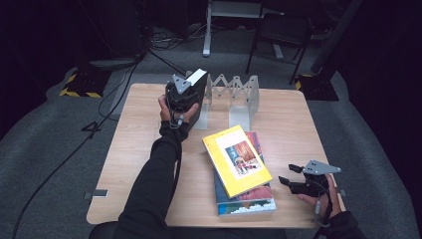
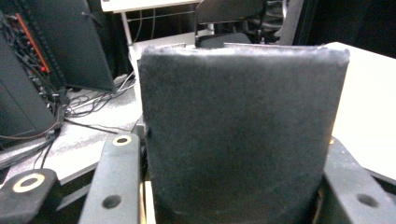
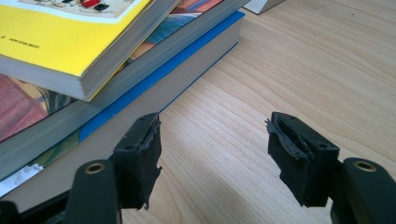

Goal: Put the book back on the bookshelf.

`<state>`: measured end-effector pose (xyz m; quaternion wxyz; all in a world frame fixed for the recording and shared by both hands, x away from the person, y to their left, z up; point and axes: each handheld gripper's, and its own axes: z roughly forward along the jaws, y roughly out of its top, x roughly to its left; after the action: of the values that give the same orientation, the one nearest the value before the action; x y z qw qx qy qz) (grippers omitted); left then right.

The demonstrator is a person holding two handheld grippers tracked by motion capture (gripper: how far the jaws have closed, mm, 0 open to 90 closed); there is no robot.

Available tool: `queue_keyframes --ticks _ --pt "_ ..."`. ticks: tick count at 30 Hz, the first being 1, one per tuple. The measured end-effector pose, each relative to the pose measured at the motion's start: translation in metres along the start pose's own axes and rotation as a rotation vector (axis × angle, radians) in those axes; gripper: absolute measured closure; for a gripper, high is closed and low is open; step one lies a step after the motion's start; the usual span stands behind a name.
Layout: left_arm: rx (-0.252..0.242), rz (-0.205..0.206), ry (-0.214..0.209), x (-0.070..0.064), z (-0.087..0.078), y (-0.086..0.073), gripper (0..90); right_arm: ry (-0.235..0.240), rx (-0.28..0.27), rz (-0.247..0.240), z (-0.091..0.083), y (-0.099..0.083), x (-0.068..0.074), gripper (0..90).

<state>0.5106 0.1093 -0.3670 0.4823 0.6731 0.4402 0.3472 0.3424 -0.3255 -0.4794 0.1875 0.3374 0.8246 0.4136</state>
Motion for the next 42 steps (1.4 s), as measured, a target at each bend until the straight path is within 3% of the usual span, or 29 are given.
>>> queue_keyframes --ticks 10,15,27,33,39,42 --pt "-0.022 -0.021 0.019 -0.002 0.008 -0.007 52.4 0.006 -0.006 -0.003 -0.001 0.0 0.001 34.8" --pt "-0.043 -0.054 0.029 0.002 -0.001 -0.017 52.1 0.009 0.002 -0.011 0.0 0.0 0.002 35.4" --pt "-0.063 -0.044 0.05 -0.005 -0.024 -0.04 51.1 0.004 0.002 -0.01 0.0 0.0 0.001 35.4" --pt "-0.065 -0.03 0.046 -0.005 -0.03 -0.048 50.0 -0.001 -0.001 -0.013 -0.001 0.001 0.001 35.3" --pt "-0.081 -0.047 0.013 -0.001 -0.033 -0.055 49.5 0.002 0.001 -0.015 0.0 0.001 0.002 35.1" --pt "-0.061 -0.051 0.008 -0.001 -0.032 -0.061 47.4 0.0 -0.004 -0.015 -0.001 0.001 0.001 35.1"
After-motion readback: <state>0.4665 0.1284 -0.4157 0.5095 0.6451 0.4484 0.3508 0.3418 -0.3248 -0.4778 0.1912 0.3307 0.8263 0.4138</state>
